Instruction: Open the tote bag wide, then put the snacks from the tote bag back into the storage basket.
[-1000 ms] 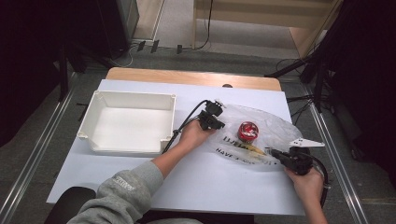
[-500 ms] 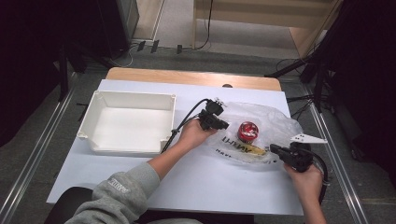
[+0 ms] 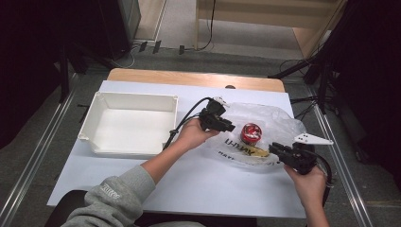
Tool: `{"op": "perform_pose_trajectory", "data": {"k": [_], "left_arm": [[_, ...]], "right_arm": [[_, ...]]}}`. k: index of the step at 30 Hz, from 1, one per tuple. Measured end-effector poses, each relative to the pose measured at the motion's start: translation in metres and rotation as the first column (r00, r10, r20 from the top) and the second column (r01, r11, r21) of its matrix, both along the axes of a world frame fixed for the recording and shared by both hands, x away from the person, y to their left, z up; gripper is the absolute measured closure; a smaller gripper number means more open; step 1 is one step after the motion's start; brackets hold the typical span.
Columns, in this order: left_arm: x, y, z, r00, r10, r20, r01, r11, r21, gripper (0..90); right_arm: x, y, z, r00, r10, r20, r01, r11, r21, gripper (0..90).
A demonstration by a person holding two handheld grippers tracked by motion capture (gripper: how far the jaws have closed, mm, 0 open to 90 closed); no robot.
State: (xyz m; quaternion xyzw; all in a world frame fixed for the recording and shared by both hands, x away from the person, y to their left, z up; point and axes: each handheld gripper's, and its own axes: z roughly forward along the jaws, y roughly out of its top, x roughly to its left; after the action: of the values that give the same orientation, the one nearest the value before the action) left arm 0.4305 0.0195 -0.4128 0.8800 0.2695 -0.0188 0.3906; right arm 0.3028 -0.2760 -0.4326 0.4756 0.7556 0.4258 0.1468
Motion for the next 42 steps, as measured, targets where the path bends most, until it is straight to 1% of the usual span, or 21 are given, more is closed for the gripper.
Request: {"op": "perform_pose_trajectory", "data": {"k": [1, 2, 3, 5, 6, 9, 11, 13, 14, 17, 19, 24, 25, 28, 32, 33, 34, 35, 41, 42], "left_arm": [[-0.001, 0.001, 0.002, 0.9999, -0.011, 0.003, 0.011, 0.9999, -0.008, 67.6], [-0.001, 0.002, 0.003, 0.9998, -0.017, 0.004, 0.018, 0.9997, -0.02, 62.5], [-0.002, 0.003, 0.004, 0.9997, -0.021, 0.007, 0.022, 0.9996, -0.02, 59.0], [-0.004, 0.004, 0.007, 0.9998, -0.019, 0.01, 0.019, 0.9994, -0.028, 54.9], [-0.005, 0.004, 0.008, 0.9995, -0.024, 0.019, 0.025, 0.9993, -0.029, 51.9], [-0.008, 0.003, 0.01, 0.9987, -0.045, 0.024, 0.045, 0.9987, -0.024, 46.2], [-0.01, 0.001, 0.01, 0.9983, -0.053, 0.024, 0.054, 0.9985, -0.011, 43.4], [-0.011, 0.0, 0.009, 0.9972, -0.066, 0.034, 0.066, 0.9977, 0.017, 43.0], [-0.012, -0.001, 0.009, 0.9973, -0.067, 0.032, 0.066, 0.9976, 0.018, 42.9], [-0.013, -0.002, 0.008, 0.9974, -0.069, 0.022, 0.069, 0.9976, 0.007, 41.8], [-0.014, -0.004, 0.007, 0.9969, -0.075, 0.023, 0.075, 0.9971, -0.003, 40.6], [-0.018, -0.011, 0.006, 0.9938, -0.105, 0.039, 0.105, 0.9942, -0.021, 37.9], [-0.018, -0.012, 0.005, 0.9934, -0.108, 0.036, 0.109, 0.9936, -0.028, 37.8], [-0.018, -0.016, 0.004, 0.9926, -0.114, 0.043, 0.115, 0.9928, -0.032, 37.7], [-0.019, -0.021, 0.003, 0.9911, -0.12, 0.057, 0.123, 0.9915, -0.044, 37.1], [-0.019, -0.021, 0.002, 0.991, -0.121, 0.058, 0.123, 0.9916, -0.039, 36.6], [-0.019, -0.022, 0.002, 0.9902, -0.126, 0.06, 0.129, 0.991, -0.036, 36.4], [-0.019, -0.024, 0.001, 0.9904, -0.126, 0.058, 0.128, 0.9908, -0.044, 36.0], [-0.016, -0.033, -0.002, 0.9889, -0.13, 0.072, 0.133, 0.9906, -0.034, 33.5], [-0.016, -0.034, -0.003, 0.9892, -0.127, 0.073, 0.13, 0.9906, -0.042, 32.7]], "right_arm": [[-0.001, 0.002, 0.001, 1.0, 0.002, -0.007, -0.001, 1.0, 0.007, 71.1], [-0.003, 0.004, 0.001, 0.9998, 0.01, -0.016, -0.01, 1.0, 0.019, 69.2], [-0.005, 0.006, 0.001, 0.9996, 0.019, -0.019, -0.018, 0.999, 0.029, 66.8], [-0.008, 0.01, 0.001, 0.9995, 0.024, -0.021, -0.024, 0.999, 0.036, 62.0], [-0.009, 0.012, 0.001, 0.9995, 0.027, -0.02, -0.026, 0.999, 0.036, 59.3], [-0.014, 0.018, 0.001, 0.999, 0.036, -0.028, -0.034, 0.998, 0.044, 54.3], [-0.018, 0.021, 0.001, 0.9986, 0.041, -0.033, -0.039, 0.999, 0.038, 52.1], [-0.021, 0.024, 0.0, 0.9984, 0.049, -0.029, -0.048, 0.998, 0.03, 50.8], [-0.023, 0.025, 0.0, 0.9982, 0.051, -0.031, -0.05, 0.998, 0.032, 50.3], [-0.027, 0.027, 0.0, 0.9979, 0.059, -0.025, -0.058, 0.998, 0.027, 49.6], [-0.03, 0.029, -0.001, 0.9978, 0.061, -0.026, -0.061, 0.998, 0.023, 49.2], [-0.035, 0.031, -0.003, 0.9966, 0.077, -0.03, -0.076, 0.997, 0.016, 48.7], [-0.036, 0.032, -0.004, 0.9964, 0.079, -0.033, -0.078, 0.997, 0.017, 48.7], [-0.039, 0.034, -0.006, 0.9958, 0.085, -0.034, -0.084, 0.996, 0.019, 48.5], [-0.041, 0.037, -0.009, 0.9947, 0.095, -0.04, -0.095, 0.995, -0.001, 48.0], [-0.041, 0.038, -0.009, 0.9947, 0.095, -0.039, -0.095, 0.995, -0.008, 47.9], [-0.041, 0.038, -0.009, 0.9946, 0.096, -0.04, -0.096, 0.995, -0.007, 47.9], [-0.041, 0.038, -0.01, 0.9944, 0.097, -0.041, -0.097, 0.995, -0.005, 47.9], [-0.042, 0.035, -0.011, 0.9953, 0.087, -0.043, -0.087, 0.996, -0.001, 47.9], [-0.042, 0.035, -0.011, 0.9954, 0.086, -0.042, -0.086, 0.996, -0.003, 47.8]]}}
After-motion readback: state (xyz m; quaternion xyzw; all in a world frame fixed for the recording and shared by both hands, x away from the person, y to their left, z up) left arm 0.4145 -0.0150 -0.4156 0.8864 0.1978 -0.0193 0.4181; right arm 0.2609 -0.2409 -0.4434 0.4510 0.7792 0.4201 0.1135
